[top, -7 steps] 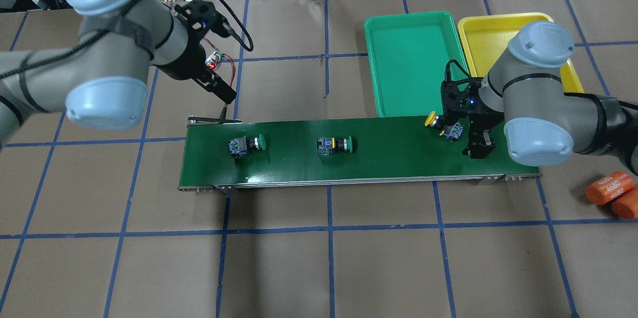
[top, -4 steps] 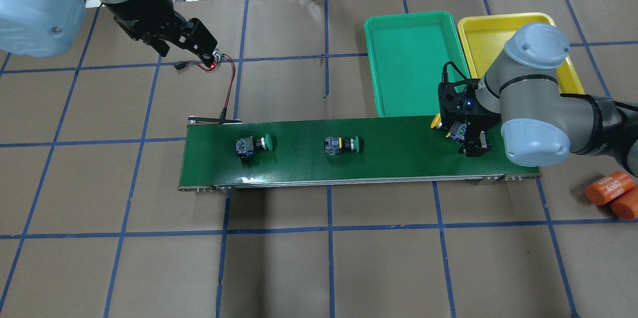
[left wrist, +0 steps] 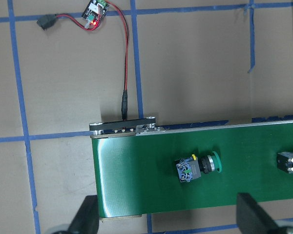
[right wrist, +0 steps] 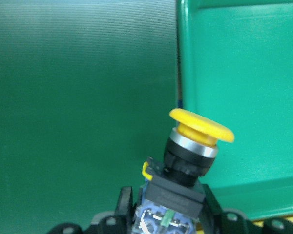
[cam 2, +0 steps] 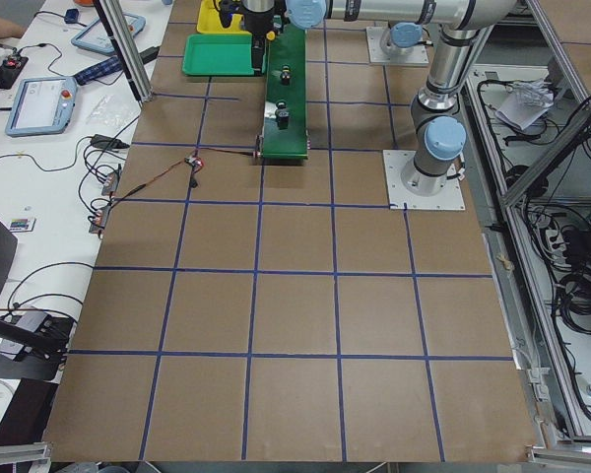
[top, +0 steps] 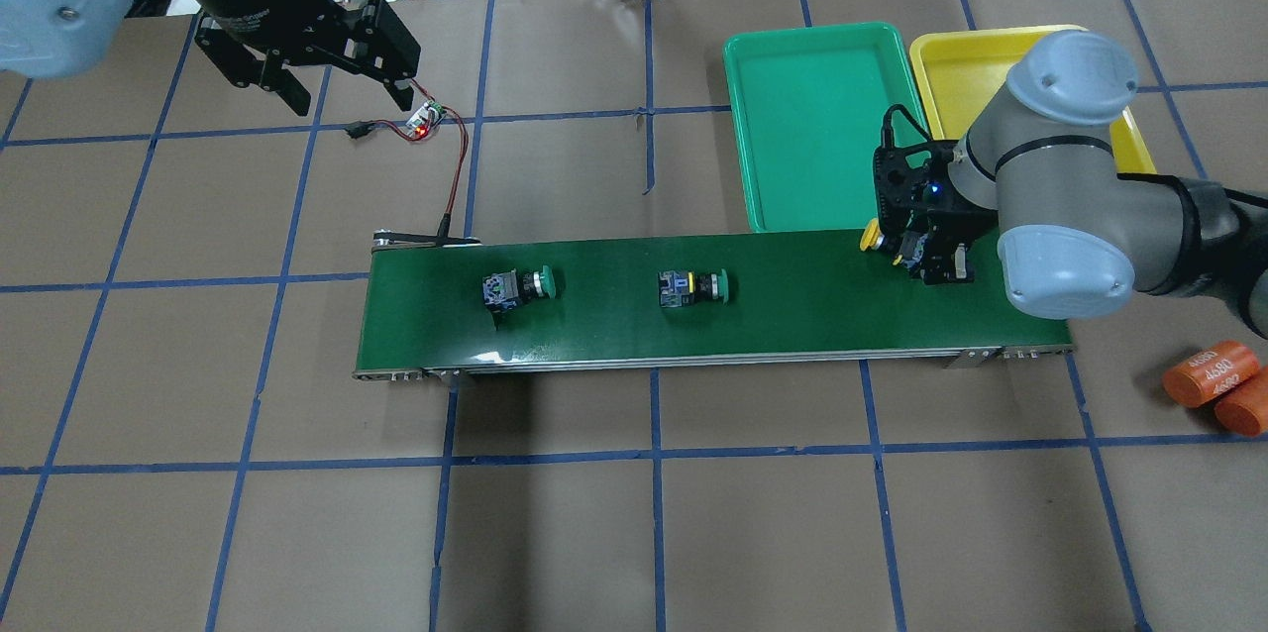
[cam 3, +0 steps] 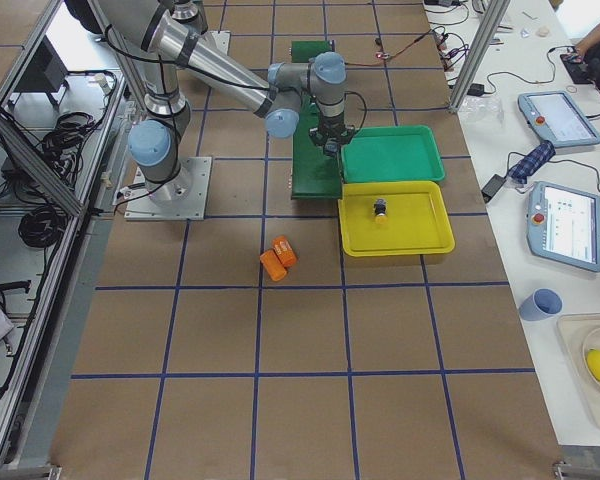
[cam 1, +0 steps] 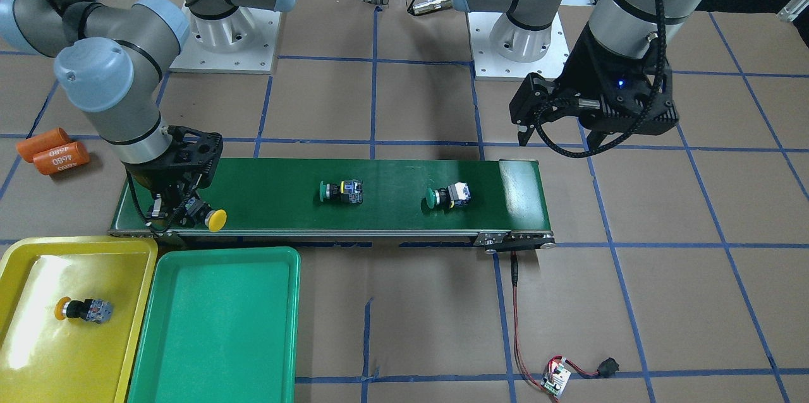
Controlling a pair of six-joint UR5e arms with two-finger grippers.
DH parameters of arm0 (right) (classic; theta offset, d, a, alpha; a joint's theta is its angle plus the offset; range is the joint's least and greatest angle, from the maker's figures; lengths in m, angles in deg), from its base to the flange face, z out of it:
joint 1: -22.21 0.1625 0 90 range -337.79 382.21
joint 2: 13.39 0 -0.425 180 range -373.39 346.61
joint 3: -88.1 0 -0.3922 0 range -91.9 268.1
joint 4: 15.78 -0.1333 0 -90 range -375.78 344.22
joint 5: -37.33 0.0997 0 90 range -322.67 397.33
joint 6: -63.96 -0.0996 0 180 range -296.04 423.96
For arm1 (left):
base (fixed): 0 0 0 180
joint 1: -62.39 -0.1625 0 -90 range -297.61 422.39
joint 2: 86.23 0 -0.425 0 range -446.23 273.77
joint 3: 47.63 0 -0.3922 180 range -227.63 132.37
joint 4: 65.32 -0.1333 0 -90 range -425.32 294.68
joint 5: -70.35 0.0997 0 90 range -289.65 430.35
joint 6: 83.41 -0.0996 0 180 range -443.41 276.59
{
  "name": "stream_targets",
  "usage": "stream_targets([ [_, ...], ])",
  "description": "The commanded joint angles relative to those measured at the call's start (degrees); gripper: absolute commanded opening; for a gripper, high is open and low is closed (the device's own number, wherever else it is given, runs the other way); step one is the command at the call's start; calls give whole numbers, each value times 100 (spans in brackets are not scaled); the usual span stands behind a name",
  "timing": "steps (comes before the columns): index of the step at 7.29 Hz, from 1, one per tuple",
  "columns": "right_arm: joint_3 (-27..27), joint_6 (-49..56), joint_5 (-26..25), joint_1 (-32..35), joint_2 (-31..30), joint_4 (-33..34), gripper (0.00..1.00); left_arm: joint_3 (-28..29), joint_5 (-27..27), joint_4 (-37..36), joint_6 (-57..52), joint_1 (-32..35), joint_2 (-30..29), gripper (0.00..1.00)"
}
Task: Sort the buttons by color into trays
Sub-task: 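Raise the left gripper away while the right carries the yellow button into the yellow tray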
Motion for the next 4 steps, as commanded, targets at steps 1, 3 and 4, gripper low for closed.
stream_targets([
  [1,853,1205,-192,-390,573,41,9,15,307,10,13,25,44,100],
  [3,1129,2354,-115,-1303,1067,58,10,41,272,-8,13,8,-44,100],
  [4,1138,2915,-132,-1533,1400,76,24,33,272,-17,13,16,-96,100],
])
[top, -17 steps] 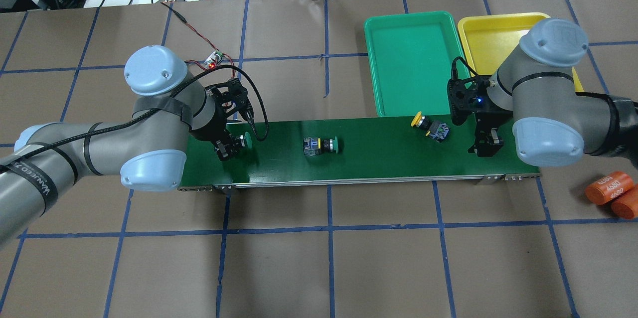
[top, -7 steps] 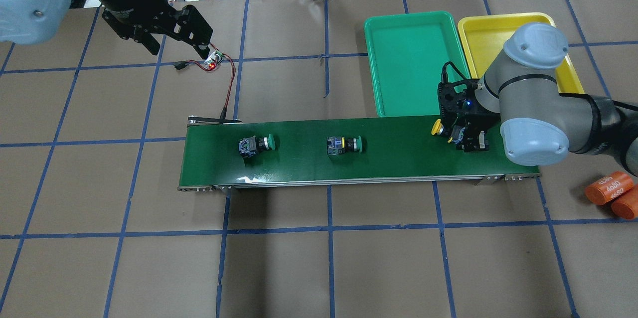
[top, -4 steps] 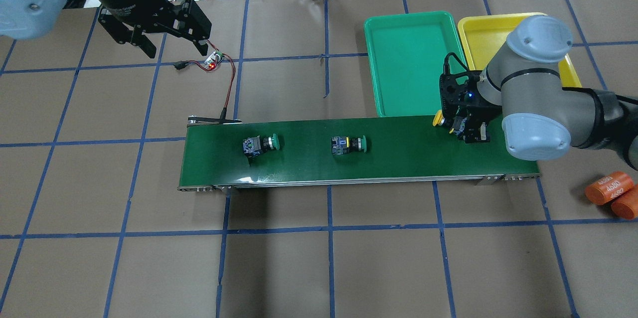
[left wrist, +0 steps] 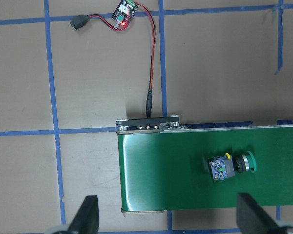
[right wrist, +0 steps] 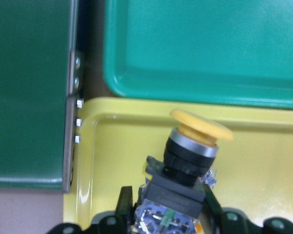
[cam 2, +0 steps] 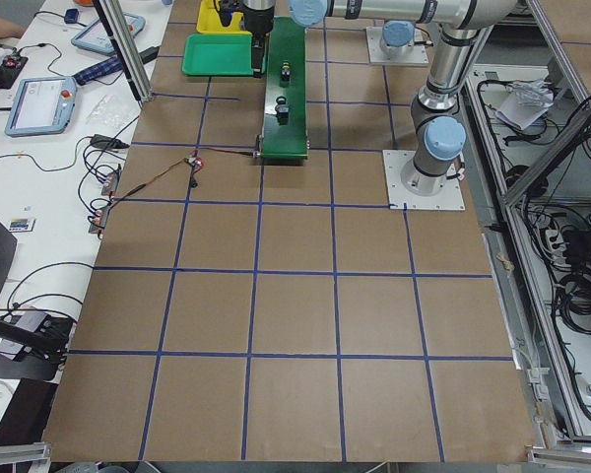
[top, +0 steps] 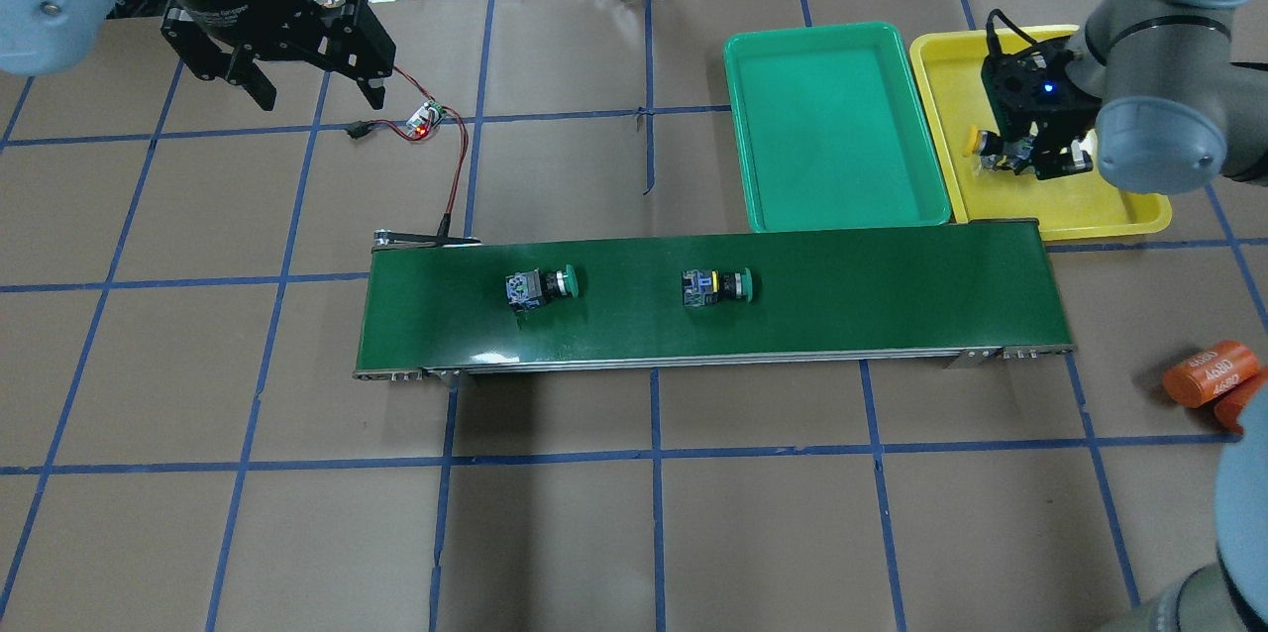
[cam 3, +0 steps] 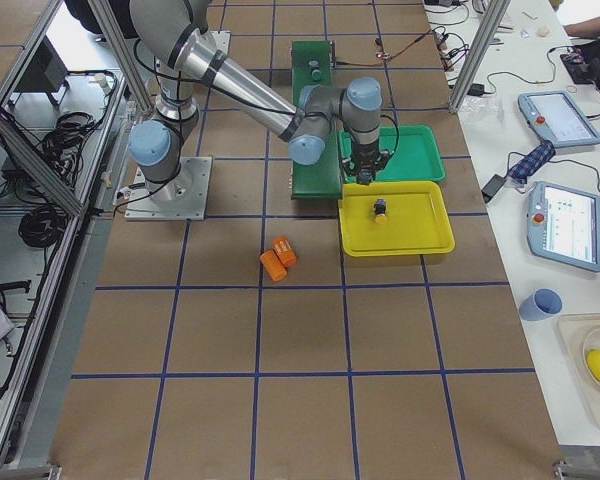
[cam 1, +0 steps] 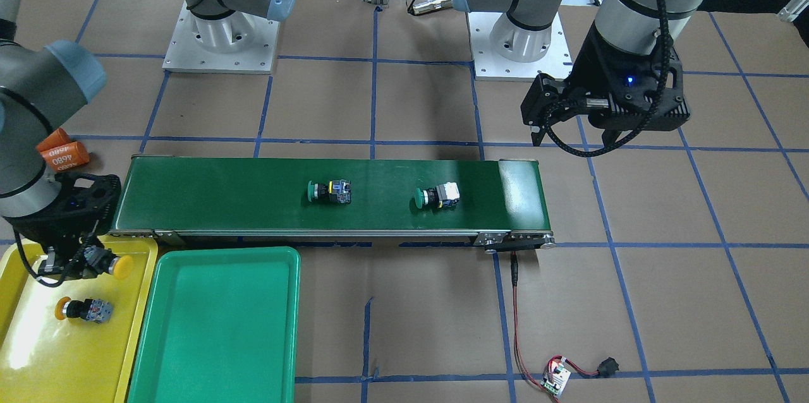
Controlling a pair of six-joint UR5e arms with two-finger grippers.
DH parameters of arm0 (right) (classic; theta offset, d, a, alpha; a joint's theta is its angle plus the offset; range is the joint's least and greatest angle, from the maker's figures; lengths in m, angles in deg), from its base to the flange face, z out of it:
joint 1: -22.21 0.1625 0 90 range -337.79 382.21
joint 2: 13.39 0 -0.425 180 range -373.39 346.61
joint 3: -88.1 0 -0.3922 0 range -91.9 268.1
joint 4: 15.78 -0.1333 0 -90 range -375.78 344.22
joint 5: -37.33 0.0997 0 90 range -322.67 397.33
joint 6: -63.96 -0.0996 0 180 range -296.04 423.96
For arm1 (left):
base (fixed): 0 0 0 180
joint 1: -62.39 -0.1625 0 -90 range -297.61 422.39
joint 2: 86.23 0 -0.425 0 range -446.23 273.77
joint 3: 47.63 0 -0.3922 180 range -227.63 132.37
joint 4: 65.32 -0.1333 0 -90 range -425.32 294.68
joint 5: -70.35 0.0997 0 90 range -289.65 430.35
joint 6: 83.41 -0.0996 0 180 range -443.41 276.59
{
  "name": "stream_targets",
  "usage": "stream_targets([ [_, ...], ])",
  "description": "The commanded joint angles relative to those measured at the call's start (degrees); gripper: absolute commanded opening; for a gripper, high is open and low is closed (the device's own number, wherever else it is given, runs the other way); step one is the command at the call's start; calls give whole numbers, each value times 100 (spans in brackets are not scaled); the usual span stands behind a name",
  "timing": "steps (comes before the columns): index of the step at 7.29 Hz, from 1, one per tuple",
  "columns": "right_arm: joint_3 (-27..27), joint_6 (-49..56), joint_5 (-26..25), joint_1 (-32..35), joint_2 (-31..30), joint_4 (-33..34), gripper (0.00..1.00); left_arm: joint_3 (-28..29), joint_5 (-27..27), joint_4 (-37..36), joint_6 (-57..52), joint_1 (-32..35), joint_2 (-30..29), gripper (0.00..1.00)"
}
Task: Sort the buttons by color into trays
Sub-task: 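Move the right gripper back to the belt and grasp a green-capped button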
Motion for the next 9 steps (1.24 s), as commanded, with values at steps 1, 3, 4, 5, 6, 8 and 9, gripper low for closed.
stream_targets([
  [1,-38,800,32,-446,523,-86,62,-7,-1,-11,0,6,-35,100],
  [3,-30,792,24,-438,472,-69,100,-25,-1,-2,9,15,-9,100],
  [4,-47,783,24,-421,132,-208,100,-68,-1,-11,0,15,43,100],
  [5,-82,574,68,-307,-506,-888,100,-86,-1,-11,0,15,70,100],
  [6,-135,33,68,-106,-843,-1278,100,-104,-1,-11,0,15,88,100],
  [8,-931,-611,86,202,-1467,-1229,100,-33,-10,-29,9,50,26,100],
  [9,-1275,-797,86,534,-1697,-1151,100,-16,-10,-37,0,50,44,100],
])
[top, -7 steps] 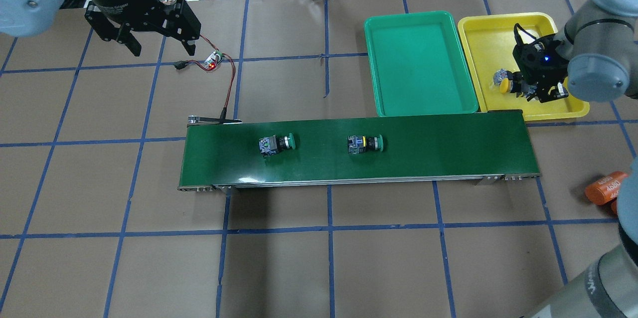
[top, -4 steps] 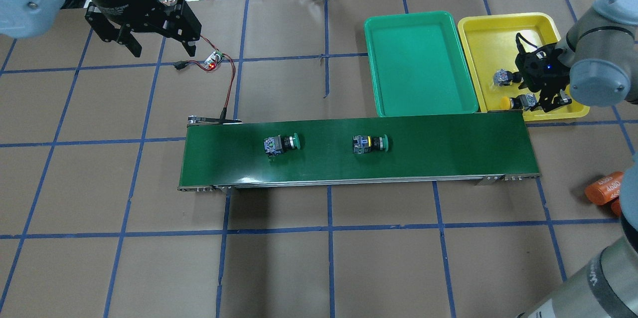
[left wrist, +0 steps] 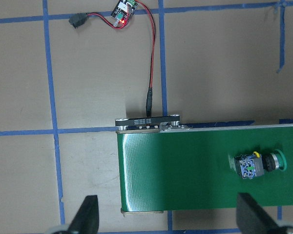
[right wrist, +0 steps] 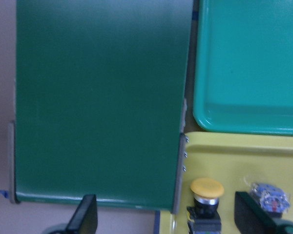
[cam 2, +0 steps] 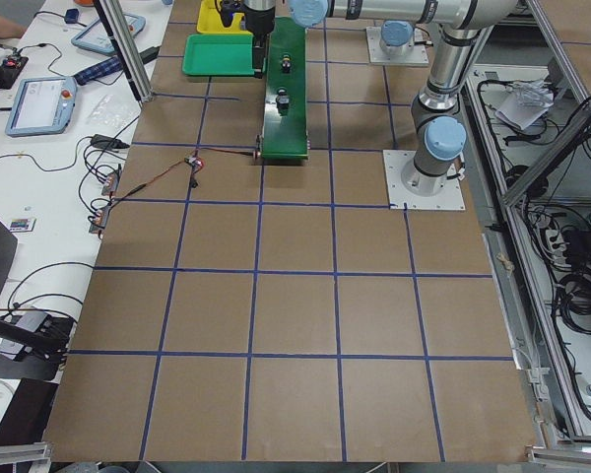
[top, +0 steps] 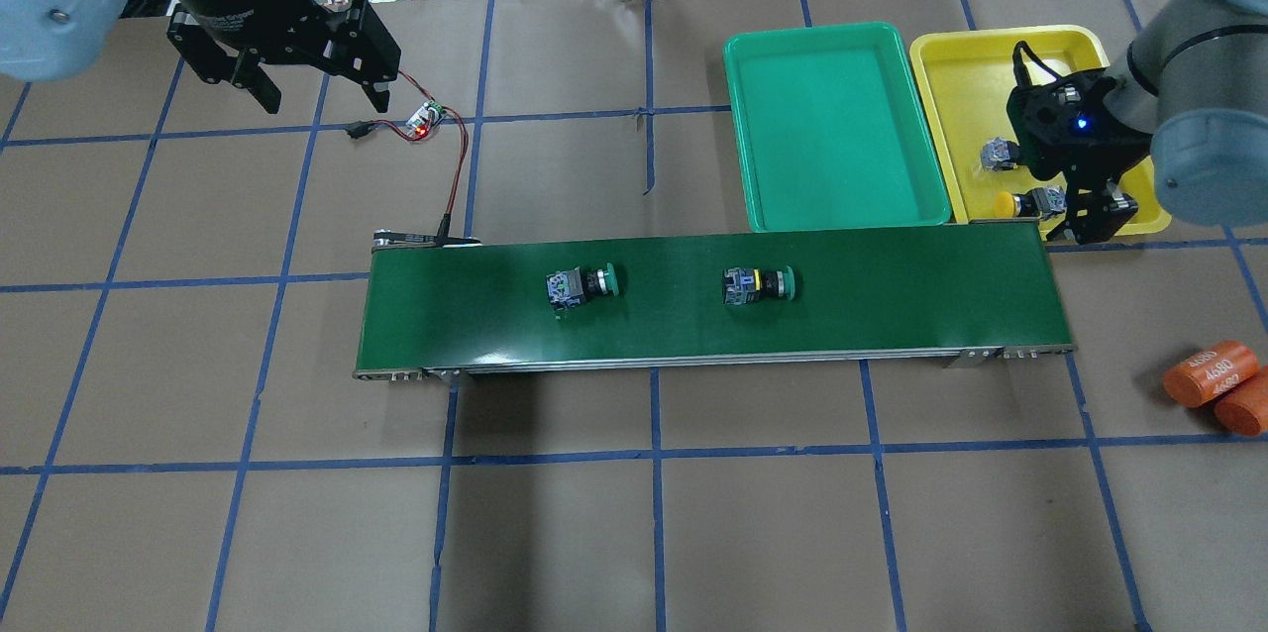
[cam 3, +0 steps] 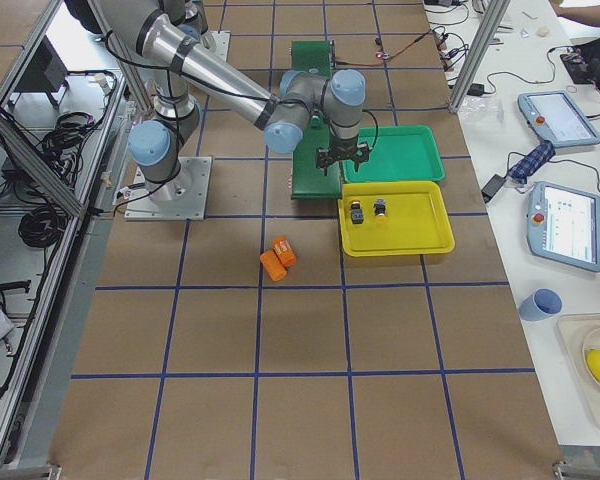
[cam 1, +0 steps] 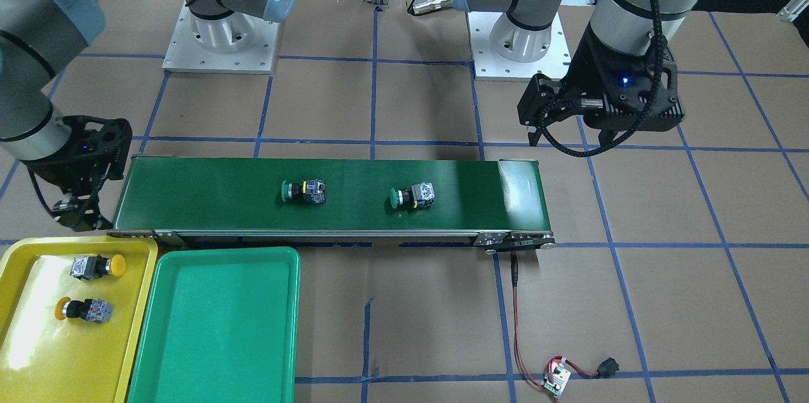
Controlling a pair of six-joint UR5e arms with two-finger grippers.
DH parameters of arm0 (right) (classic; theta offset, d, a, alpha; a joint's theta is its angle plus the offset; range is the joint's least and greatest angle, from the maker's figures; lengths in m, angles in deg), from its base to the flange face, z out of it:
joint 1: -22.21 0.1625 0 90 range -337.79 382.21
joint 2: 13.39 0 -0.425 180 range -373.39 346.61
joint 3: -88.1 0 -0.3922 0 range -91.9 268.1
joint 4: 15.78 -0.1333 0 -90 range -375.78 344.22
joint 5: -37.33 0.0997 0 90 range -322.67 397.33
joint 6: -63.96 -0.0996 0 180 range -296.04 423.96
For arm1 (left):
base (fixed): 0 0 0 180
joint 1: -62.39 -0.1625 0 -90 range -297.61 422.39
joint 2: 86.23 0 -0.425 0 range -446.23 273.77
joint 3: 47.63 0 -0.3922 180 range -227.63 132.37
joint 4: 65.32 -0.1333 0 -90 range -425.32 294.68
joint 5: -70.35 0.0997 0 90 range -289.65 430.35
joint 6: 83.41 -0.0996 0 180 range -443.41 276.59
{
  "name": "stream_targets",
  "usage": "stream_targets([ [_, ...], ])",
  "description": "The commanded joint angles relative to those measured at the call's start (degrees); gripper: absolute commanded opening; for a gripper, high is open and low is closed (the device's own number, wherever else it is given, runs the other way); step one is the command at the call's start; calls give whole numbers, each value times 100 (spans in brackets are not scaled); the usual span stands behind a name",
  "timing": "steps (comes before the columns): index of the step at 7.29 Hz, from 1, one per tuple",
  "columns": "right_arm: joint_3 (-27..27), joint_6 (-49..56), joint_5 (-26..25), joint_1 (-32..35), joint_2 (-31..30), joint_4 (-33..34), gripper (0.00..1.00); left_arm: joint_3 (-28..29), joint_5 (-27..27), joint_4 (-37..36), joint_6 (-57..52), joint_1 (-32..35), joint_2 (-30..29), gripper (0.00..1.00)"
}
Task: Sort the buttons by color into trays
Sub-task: 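Move the right gripper back to the belt and grasp a green-capped button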
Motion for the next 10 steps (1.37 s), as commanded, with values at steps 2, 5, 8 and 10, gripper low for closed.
stream_targets([
  [2,-558,-962,-30,1038,-345,361,100,10,-12,-18,5,12,-5,100],
  [5,-540,-1149,-135,1226,14,528,100,10,-3,-26,5,21,-66,100],
  [8,-768,-1166,-478,1226,174,879,100,-16,-3,-26,5,21,-31,100],
  [10,-769,-1149,-487,1226,165,968,100,10,-3,-26,5,21,-49,100],
])
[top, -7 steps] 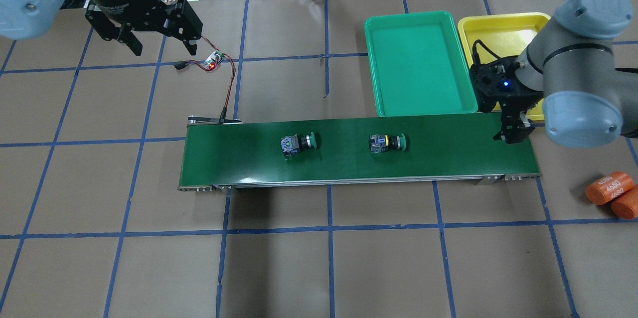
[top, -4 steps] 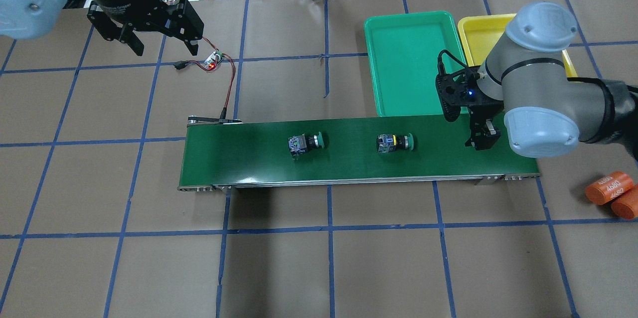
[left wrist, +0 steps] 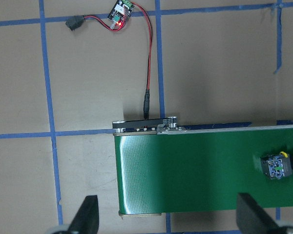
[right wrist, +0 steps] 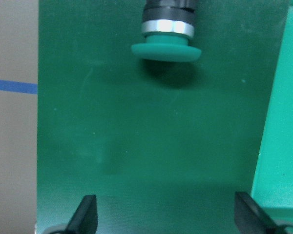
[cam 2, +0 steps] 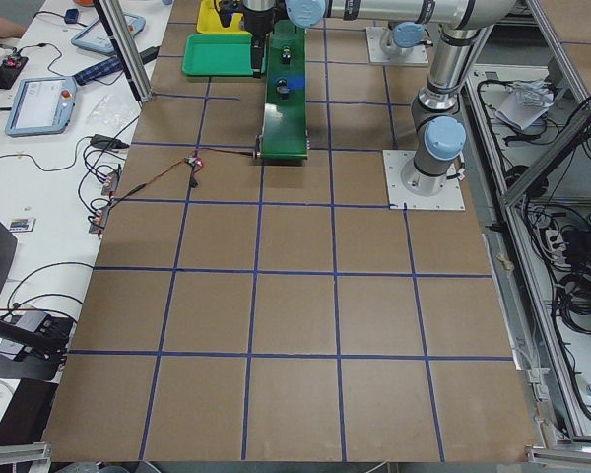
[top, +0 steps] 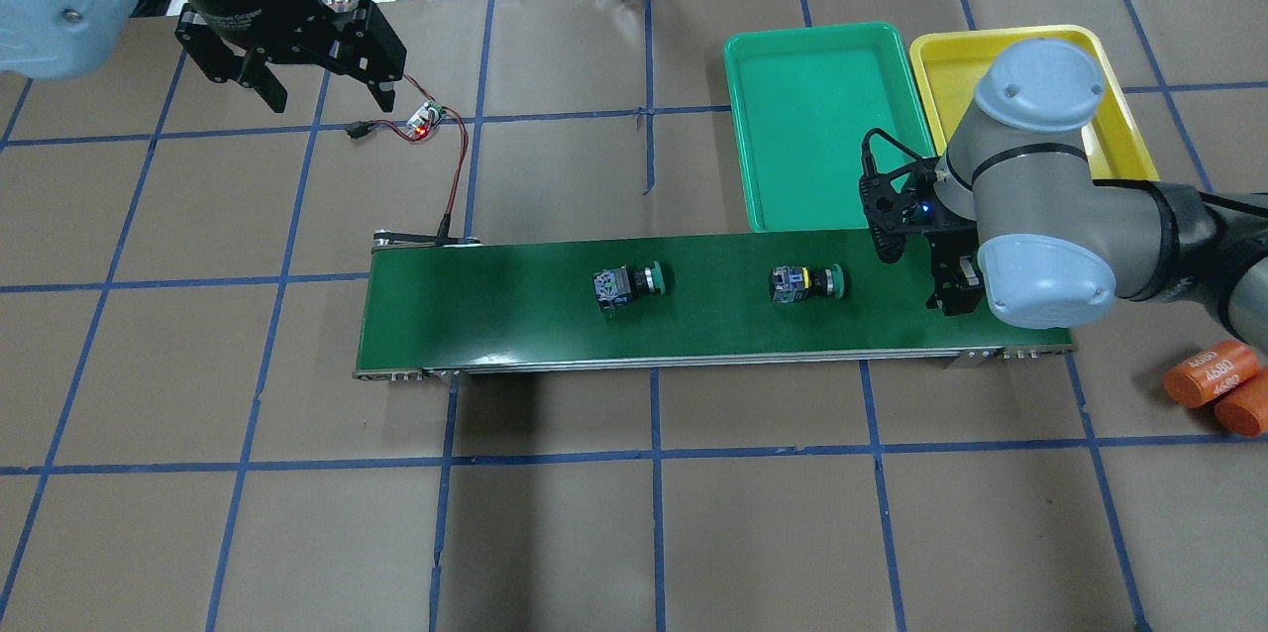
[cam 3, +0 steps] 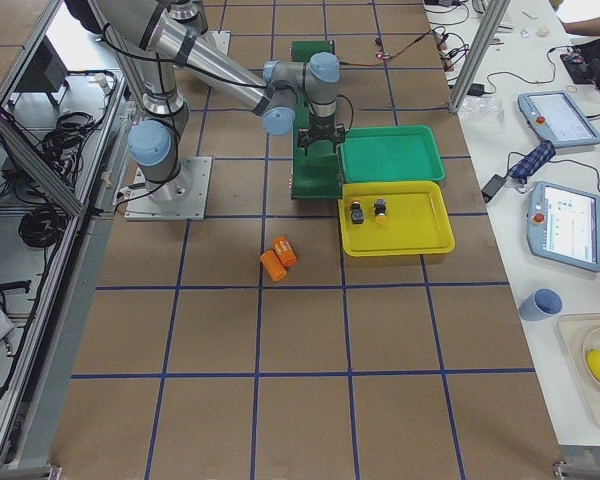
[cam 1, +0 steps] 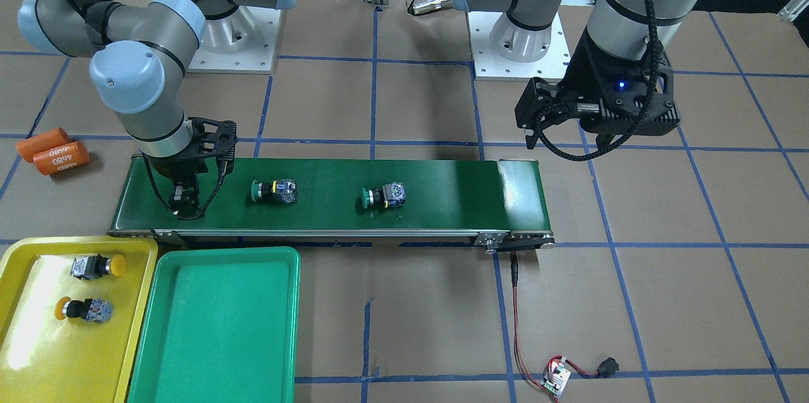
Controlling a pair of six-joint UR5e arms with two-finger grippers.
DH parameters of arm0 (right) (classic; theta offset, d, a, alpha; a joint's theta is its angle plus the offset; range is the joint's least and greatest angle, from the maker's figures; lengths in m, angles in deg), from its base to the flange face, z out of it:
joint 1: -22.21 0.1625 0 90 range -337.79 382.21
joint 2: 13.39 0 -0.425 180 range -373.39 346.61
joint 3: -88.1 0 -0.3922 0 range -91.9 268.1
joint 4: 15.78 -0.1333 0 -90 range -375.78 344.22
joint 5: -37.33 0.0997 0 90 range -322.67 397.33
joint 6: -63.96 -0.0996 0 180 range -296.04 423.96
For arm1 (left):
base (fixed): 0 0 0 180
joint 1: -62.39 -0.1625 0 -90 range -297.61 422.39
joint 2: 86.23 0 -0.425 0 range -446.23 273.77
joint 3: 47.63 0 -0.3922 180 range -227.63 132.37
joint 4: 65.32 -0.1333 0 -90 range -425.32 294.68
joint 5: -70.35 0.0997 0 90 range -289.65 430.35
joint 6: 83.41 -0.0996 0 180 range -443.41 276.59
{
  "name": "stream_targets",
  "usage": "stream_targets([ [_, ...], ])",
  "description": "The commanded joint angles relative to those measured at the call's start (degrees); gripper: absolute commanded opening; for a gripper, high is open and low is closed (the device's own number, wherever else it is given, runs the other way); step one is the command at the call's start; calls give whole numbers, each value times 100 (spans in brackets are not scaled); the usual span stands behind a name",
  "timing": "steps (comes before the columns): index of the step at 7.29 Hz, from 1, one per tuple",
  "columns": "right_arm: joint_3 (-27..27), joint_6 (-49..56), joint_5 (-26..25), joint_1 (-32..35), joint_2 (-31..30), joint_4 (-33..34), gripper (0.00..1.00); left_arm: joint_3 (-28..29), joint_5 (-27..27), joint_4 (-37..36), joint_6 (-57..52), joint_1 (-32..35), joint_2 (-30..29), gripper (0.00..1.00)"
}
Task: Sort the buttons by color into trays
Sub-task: 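Move the right gripper back to the belt and grasp a green-capped button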
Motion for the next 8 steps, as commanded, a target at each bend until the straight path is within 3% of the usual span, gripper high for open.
stream_targets([
  [1,-12,20,-23,-8,3,115,100,6,-8,0,0,0,-11,100],
  [8,-47,-364,73,0,12,115,100,-29,-8,0,0,0,15,100],
])
